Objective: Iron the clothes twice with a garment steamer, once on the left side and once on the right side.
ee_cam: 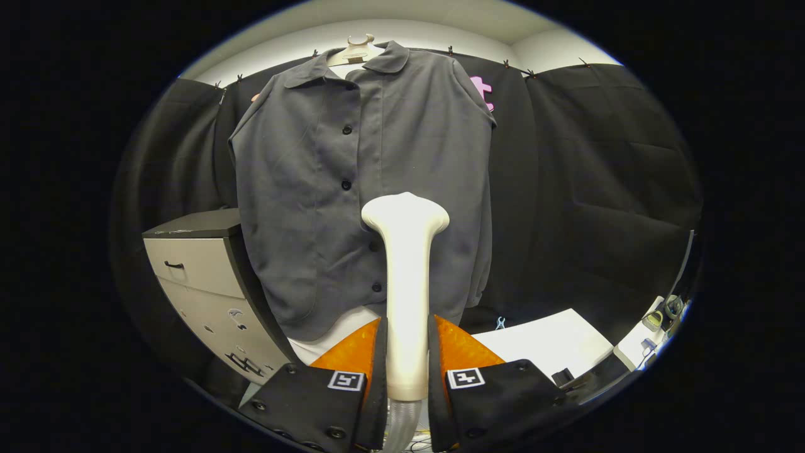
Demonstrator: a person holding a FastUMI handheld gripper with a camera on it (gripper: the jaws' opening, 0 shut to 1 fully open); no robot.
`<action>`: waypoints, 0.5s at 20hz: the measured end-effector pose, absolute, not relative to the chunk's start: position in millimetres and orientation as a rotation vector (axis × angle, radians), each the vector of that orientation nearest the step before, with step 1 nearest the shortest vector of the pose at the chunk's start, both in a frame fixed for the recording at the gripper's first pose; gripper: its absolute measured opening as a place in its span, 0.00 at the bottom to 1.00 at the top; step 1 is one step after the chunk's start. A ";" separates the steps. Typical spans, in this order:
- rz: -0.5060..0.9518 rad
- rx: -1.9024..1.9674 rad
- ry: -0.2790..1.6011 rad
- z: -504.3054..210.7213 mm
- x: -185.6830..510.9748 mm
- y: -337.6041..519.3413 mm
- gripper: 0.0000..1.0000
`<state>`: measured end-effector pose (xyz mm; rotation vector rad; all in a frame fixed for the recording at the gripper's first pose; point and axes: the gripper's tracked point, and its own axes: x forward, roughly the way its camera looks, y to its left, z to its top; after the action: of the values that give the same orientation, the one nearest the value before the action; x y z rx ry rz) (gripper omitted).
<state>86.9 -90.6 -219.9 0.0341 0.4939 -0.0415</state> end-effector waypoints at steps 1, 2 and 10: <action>-0.045 0.042 0.490 -215.6 84.4 -91.1 0.34; -0.049 0.049 0.481 -209.5 81.8 -91.1 0.34; -0.040 0.030 0.371 -145.9 72.4 -83.1 0.34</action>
<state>72.4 -83.1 -145.9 0.0303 0.3714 -0.0400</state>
